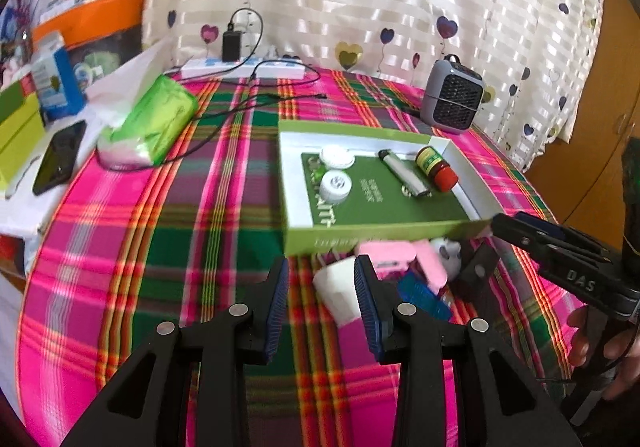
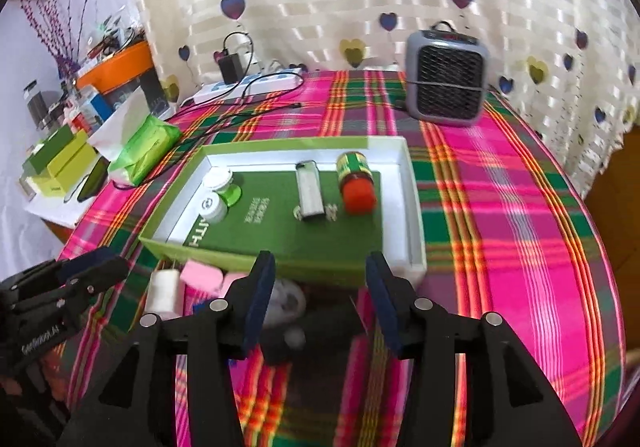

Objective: Organize rigid objects
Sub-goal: 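Move the right gripper to the black rectangular device while the left gripper moves to the white cube charger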

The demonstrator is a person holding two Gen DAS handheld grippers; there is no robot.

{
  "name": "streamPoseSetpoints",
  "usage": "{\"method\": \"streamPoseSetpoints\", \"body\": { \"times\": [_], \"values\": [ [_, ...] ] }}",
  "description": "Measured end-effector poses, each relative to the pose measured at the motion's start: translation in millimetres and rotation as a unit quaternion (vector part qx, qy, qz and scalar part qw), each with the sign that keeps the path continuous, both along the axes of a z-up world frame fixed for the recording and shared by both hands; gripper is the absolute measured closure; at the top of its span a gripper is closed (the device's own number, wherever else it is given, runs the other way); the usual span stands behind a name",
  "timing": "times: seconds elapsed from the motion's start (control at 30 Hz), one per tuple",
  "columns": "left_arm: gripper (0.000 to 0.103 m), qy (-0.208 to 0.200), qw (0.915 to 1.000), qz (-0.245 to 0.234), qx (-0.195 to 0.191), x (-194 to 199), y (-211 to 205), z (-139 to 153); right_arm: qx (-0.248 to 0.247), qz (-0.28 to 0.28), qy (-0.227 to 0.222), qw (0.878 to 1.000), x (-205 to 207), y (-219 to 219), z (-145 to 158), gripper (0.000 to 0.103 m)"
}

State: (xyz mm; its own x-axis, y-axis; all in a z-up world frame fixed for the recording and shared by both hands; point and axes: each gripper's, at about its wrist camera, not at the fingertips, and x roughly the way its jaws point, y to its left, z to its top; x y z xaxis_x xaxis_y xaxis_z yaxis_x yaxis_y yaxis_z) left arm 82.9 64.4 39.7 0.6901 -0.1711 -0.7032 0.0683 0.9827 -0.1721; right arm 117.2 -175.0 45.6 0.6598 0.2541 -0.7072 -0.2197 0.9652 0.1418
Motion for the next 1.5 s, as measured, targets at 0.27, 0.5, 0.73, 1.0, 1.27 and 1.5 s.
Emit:
{"method": "streamPoseSetpoints", "body": {
  "times": [0.27, 0.5, 0.73, 1.0, 1.27, 1.5],
  "values": [
    [0.070, 0.023, 0.9993, -0.019, -0.021, -5.8, -4.2, -14.4, 0.021, -0.048, 0.013, 0.999, -23.4, -14.6, -11.8, 0.054],
    [0.067, 0.042, 0.9988, -0.020, -0.015, 8.3, -21.3, -21.7, 0.022, -0.053, 0.018, 0.998, -31.7, -10.5, -16.1, 0.054],
    [0.067, 0.052, 0.9985, -0.006, -0.014, 19.2, -24.5, -27.1, 0.016, -0.055, 0.026, 0.998, -34.4, -5.2, -23.1, 0.054],
    [0.066, 0.052, 0.9985, 0.005, -0.015, 22.7, -25.5, -29.0, 0.024, -0.065, 0.039, 0.997, -24.2, 2.0, -27.5, 0.054],
    [0.066, 0.056, 0.9981, 0.005, -0.024, 21.0, -22.6, -28.6, 0.046, -0.099, 0.045, 0.993, -15.9, 0.6, -33.0, 0.054],
    [0.066, 0.058, 0.9979, 0.008, -0.028, 18.8, -21.7, -28.7, 0.016, -0.088, 0.051, 0.995, -9.4, 13.7, -32.8, 0.054]
  ]
}}
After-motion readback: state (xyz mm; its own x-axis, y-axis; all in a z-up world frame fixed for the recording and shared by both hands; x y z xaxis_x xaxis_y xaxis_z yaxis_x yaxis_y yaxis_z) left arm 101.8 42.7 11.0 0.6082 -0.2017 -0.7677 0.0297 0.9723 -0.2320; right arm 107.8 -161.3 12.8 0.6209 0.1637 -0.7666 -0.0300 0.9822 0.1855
